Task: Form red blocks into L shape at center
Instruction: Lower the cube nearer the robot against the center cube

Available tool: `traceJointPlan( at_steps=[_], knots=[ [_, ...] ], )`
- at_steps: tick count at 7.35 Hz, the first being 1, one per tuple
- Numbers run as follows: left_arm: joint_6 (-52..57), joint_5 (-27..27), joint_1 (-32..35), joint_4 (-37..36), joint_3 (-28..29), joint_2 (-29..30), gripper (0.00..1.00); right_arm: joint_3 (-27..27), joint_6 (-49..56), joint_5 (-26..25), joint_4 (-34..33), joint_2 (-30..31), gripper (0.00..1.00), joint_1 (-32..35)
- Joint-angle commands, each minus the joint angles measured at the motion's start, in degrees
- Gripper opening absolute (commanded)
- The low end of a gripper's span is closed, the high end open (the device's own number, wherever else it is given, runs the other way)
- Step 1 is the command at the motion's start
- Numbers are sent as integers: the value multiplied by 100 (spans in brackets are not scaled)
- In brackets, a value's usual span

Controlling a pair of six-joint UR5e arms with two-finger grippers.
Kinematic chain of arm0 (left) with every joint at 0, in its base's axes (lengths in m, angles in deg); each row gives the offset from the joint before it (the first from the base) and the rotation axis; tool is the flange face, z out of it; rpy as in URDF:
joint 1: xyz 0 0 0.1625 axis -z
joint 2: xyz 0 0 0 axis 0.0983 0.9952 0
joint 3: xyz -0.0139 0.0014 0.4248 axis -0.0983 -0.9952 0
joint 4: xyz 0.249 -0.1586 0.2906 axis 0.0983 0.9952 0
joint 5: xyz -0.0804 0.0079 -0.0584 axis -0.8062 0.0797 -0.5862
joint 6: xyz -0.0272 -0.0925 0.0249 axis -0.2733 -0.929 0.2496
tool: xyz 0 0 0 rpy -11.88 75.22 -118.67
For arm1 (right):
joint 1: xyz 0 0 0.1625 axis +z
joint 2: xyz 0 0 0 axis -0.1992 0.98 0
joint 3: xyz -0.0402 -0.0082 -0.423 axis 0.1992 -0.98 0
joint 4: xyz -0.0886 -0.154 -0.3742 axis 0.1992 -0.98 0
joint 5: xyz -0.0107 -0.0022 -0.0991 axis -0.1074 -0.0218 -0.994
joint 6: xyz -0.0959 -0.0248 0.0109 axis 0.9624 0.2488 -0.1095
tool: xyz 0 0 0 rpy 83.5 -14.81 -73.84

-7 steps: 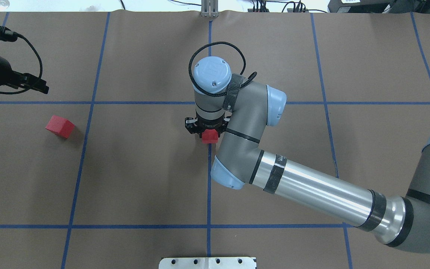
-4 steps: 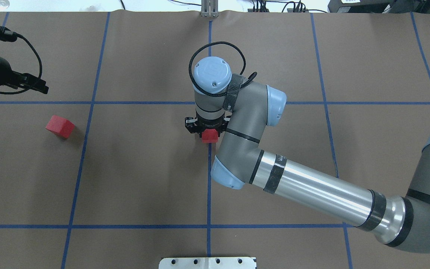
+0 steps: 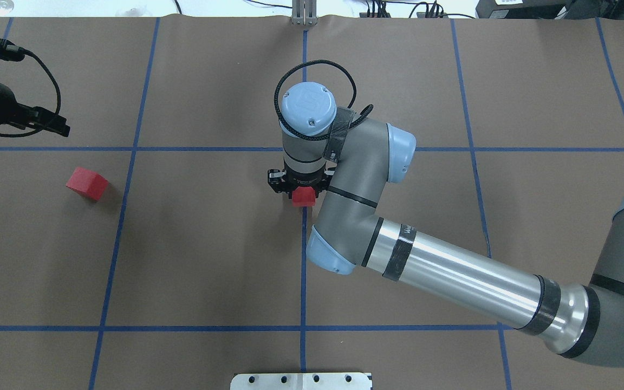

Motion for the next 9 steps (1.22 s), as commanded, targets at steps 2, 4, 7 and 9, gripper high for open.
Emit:
traceJointPlan(
  at_steps=[2,4,7,9],
  knots=[
    [0,0,3,0,0,-20,100,0,-37,-74,145,30,61,0],
    [9,0,3,0,0,-20,100,0,-28,-83,145,30,74,0],
    [-9,0,-6,0,26,-20,100,17,-54,-74,162,12,85,35],
    [-313,0,-23,0,149,42,100,210,-72,-13,102,12,98,210]
  ],
)
